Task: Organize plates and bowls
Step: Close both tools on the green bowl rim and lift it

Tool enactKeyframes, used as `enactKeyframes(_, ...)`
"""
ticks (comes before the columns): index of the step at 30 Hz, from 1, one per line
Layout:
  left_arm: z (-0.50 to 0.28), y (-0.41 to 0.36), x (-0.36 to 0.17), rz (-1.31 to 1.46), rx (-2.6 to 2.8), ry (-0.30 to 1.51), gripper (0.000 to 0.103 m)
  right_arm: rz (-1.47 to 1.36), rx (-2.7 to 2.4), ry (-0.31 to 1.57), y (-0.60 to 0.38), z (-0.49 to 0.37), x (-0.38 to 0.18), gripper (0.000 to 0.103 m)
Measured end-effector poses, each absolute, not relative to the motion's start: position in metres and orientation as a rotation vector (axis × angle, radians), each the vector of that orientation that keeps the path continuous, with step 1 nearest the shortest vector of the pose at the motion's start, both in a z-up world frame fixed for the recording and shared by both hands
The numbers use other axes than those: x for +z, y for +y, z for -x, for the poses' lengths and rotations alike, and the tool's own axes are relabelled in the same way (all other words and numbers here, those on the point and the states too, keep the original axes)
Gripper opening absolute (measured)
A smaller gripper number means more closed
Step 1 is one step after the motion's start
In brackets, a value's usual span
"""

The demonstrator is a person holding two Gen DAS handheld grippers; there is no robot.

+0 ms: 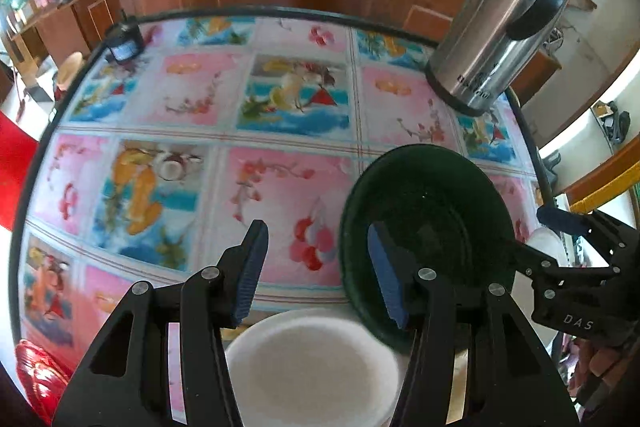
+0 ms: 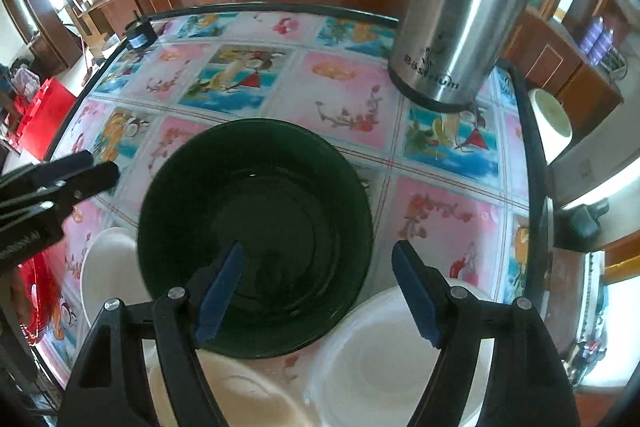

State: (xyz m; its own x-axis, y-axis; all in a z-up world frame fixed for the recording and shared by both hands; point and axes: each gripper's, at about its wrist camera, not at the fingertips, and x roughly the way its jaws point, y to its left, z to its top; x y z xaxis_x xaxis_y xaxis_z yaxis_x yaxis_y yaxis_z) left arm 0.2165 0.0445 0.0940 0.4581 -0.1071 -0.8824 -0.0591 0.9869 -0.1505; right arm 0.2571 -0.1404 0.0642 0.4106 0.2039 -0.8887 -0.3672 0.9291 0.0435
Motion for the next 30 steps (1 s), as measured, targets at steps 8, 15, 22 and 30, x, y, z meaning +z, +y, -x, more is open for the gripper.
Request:
enactKeyframes(8,-0.231,0.036,0.07,0.195,0.002,1.174,0.052,0.133,0.351,1.13,-0.158,-0.281,0.051,0.077)
enactKeyframes(15,-0.236,0.025,0.055,0.161,0.005,1.211,0.052,0.107,0.384,1.165,-0.162,-0.29,0.036,0.077)
enactKeyframes(22,-0.238,0.016,0.046,0.146,0.0,1.231,0.052,0.103,0.391,1.182,-0.163,-0.292,0.027,0.076)
enactKeyframes(30,-0.238,0.012,0.045,0.148,-0.003,1.23,0.052,0.111,0.397,1.182,-0.162,-0.289,0.025,0.076)
